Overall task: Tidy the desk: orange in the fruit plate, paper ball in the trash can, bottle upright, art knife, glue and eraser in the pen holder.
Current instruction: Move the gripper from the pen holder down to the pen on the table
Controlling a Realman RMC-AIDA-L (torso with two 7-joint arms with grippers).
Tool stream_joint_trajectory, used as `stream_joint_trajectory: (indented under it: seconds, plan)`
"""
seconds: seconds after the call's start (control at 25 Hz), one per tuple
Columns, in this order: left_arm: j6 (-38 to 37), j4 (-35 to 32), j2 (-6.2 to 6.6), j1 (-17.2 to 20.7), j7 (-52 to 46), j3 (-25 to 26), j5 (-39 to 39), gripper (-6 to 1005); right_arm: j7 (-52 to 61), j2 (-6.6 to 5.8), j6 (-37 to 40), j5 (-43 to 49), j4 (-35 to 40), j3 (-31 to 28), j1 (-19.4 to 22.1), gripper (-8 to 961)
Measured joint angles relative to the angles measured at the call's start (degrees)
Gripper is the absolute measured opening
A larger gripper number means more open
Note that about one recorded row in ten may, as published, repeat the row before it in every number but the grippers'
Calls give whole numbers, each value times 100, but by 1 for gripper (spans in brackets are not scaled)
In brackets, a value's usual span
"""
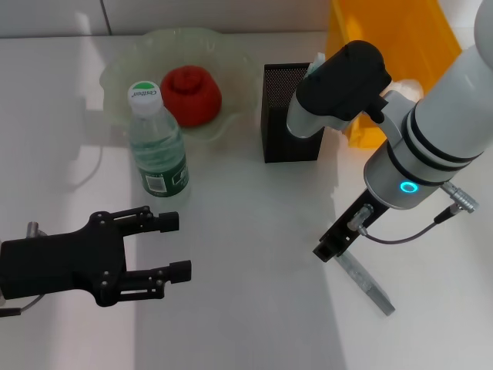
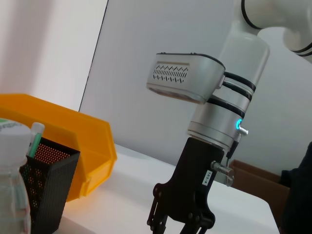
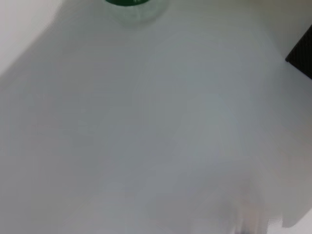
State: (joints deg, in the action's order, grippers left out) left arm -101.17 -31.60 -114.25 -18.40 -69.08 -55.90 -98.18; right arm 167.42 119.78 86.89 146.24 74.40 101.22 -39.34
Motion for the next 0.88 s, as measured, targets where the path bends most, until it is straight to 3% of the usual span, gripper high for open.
stream_joint_trajectory:
  seconds: [0.36, 0.88]
  plan:
    - [19, 25, 0, -34, 0, 0, 0, 781, 10, -5, -85, 44, -91, 56, 82, 408]
    - [39, 31, -26, -50, 60, 0, 0, 781, -22, -8, -226, 46, -278, 85, 85, 311]
